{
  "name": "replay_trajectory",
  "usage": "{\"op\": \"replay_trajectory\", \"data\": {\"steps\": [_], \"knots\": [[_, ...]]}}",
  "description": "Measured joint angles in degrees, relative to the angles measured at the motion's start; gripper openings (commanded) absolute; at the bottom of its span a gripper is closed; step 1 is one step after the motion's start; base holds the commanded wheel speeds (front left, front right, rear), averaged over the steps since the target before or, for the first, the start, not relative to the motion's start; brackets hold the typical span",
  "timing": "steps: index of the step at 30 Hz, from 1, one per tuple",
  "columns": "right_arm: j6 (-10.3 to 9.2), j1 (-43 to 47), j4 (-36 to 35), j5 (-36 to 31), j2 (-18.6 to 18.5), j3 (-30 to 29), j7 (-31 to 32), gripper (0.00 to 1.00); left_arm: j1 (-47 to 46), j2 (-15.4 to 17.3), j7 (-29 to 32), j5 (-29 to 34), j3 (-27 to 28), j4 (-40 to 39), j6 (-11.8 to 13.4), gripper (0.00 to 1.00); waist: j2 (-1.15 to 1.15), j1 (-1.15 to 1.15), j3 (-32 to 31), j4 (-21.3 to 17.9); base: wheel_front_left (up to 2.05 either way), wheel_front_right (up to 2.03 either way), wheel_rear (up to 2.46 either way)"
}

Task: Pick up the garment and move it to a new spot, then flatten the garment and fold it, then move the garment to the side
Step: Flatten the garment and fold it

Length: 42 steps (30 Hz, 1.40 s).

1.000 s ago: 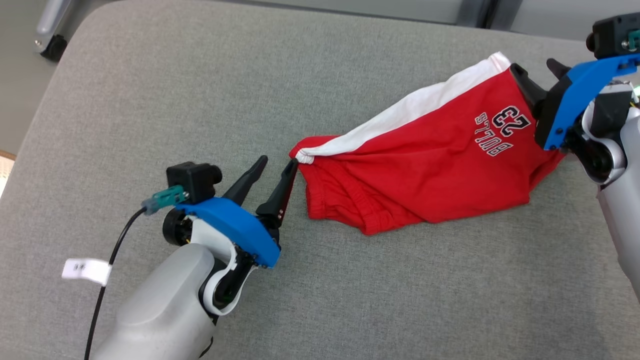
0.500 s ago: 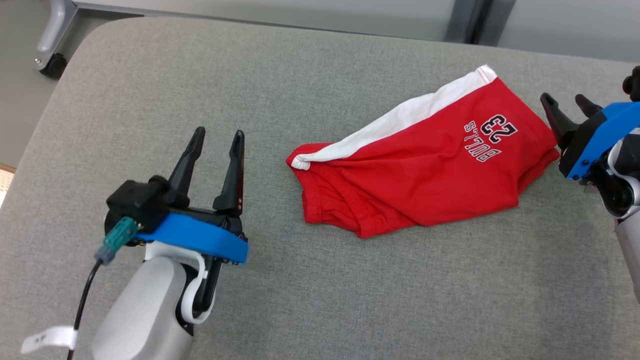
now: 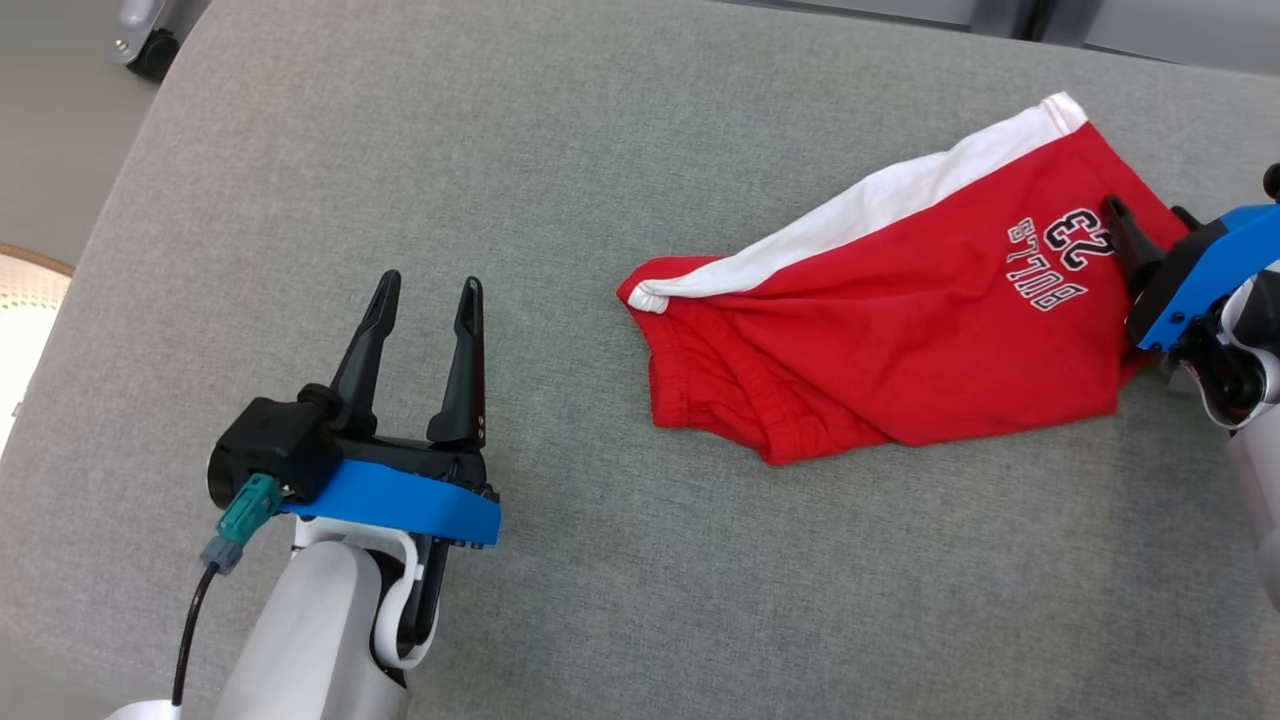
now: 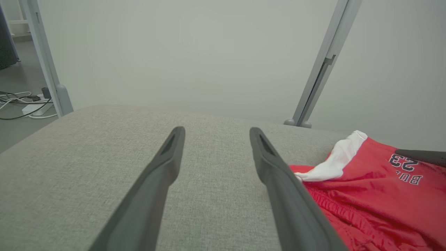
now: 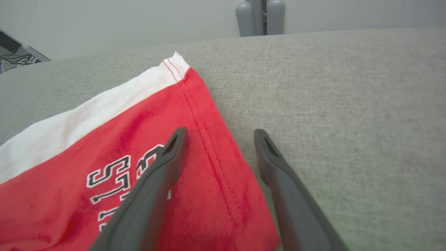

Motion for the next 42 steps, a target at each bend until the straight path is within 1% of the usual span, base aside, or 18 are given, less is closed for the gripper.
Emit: {"op": "replay_trajectory", "data": {"steps": [5,8,9,11,12,15,18,21,25,32,36,39,42], "knots": [[0.00,-1.5,4.2,-2.3,0.7,0.2,0.0,1.00,0.0,-0.8,0.0,0.9,0.6,0.5,-0.4,1.00,0.00,0.00,0.5,0.9,0.00,0.00,0.00],[-0.02,-2.2,5.5,-3.0,1.2,0.6,0.4,1.00,0.0,-1.0,0.0,1.3,0.8,0.9,-0.5,1.00,0.00,0.00,0.6,0.9,0.00,0.00,0.00],[-0.09,-2.4,5.6,-3.0,1.4,1.0,0.6,0.79,-0.1,-1.0,0.0,1.3,0.7,1.0,-0.5,1.00,0.00,0.00,0.6,0.9,0.00,0.00,0.00],[-0.12,-2.4,5.3,-3.2,1.7,2.4,1.1,0.33,-0.1,-1.0,0.0,1.2,0.4,1.2,-0.5,1.00,0.00,0.00,0.7,0.7,0.00,0.00,0.00],[-0.19,-2.4,5.0,-3.2,1.8,3.1,1.4,0.00,-0.2,-1.1,0.0,1.0,0.3,1.2,-0.5,1.00,0.00,0.00,0.7,0.6,0.00,0.00,0.00],[-0.13,-2.3,3.9,-2.2,2.4,5.0,2.4,0.00,-0.3,-1.0,0.0,0.8,0.0,1.5,-0.6,1.00,0.00,0.00,0.4,0.3,0.00,0.00,0.00],[-0.07,-1.4,2.9,-1.0,2.7,6.1,1.9,0.00,-0.3,-0.8,0.0,0.7,-0.2,2.0,-0.7,1.00,0.00,0.00,-0.3,-0.1,0.00,0.00,0.00],[0.01,-0.4,2.7,-0.1,2.1,6.2,0.5,0.00,-0.3,-0.5,0.0,0.4,-0.4,2.3,-0.7,1.00,0.00,0.00,-1.2,-0.6,0.00,0.00,0.00],[0.01,0.7,2.2,-0.6,0.3,6.2,-2.8,0.00,0.4,0.1,0.0,0.3,-0.7,2.5,-0.7,1.00,0.00,0.00,-3.0,-1.6,0.00,0.00,0.00],[0.01,5.0,3.5,-3.4,-3.1,3.6,-7.7,0.00,3.0,1.3,0.0,0.3,-0.6,2.8,-0.7,1.00,0.00,0.00,-6.7,-3.9,0.00,0.00,0.00],[0.01,6.4,4.9,-4.8,-4.1,1.0,-10.1,0.00,4.3,1.5,0.0,0.2,-0.6,2.6,-0.7,1.00,0.00,0.00,-8.6,-5.2,0.00,0.00,0.00],[0.00,6.5,5.5,-7.0,-5.0,-0.8,-12.0,0.00,5.1,1.5,0.0,0.0,-0.9,2.5,-0.7,1.00,0.00,0.00,-9.6,-6.0,0.00,0.00,0.00],[0.00,6.5,6.4,-9.3,-5.1,-2.2,-13.0,0.00,5.5,1.6,0.0,-0.1,-1.2,2.6,-0.7,1.00,0.00,0.00,-10.3,-6.4,0.00,0.00,0.00]]}}
